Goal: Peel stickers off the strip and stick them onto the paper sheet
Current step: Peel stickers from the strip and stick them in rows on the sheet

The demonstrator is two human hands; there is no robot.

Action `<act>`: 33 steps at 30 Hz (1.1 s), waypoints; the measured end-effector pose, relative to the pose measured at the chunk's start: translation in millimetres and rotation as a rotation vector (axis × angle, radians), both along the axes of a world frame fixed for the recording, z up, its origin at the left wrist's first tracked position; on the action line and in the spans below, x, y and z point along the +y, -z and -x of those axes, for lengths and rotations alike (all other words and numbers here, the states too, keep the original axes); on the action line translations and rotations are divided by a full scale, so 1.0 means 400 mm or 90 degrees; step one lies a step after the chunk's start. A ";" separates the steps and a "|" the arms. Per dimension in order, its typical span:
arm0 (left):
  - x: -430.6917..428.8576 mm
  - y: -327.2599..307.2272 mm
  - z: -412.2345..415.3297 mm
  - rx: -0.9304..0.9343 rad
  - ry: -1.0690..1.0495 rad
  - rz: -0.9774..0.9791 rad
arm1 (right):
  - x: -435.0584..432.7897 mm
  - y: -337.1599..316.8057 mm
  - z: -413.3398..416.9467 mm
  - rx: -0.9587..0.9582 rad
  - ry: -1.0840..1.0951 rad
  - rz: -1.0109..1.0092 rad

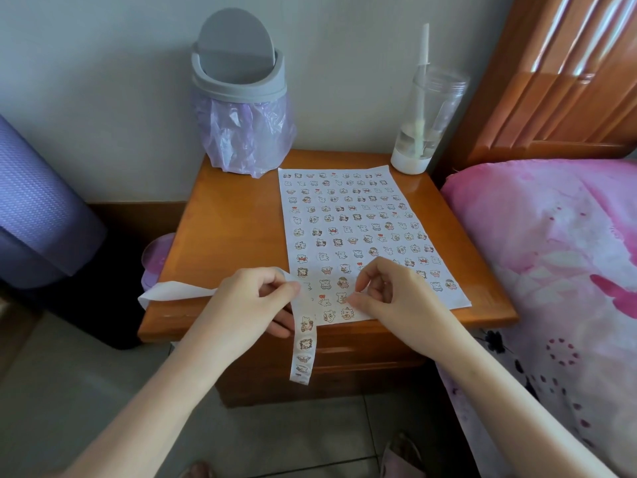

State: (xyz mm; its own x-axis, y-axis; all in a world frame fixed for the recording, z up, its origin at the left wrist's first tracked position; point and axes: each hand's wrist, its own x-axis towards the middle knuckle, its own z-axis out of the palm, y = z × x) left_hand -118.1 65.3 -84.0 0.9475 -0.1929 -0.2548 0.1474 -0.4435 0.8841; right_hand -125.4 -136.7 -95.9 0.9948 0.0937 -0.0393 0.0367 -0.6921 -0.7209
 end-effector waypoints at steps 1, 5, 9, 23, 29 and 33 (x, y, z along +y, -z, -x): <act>-0.001 -0.001 0.000 0.001 -0.001 0.001 | -0.001 -0.001 -0.001 0.004 0.000 -0.013; 0.000 -0.001 -0.001 0.006 0.000 0.006 | -0.002 -0.001 0.003 0.020 -0.015 -0.026; 0.002 -0.003 0.000 0.015 0.001 0.028 | 0.001 -0.001 0.003 -0.012 -0.003 0.005; -0.003 -0.033 0.010 0.013 -0.050 0.220 | 0.068 -0.036 0.051 -0.058 -0.046 -0.272; -0.009 -0.037 0.013 0.026 -0.013 0.237 | 0.067 -0.038 0.049 -0.083 -0.017 -0.285; -0.010 -0.031 0.013 -0.013 -0.005 0.204 | 0.067 -0.035 0.049 -0.096 -0.020 -0.249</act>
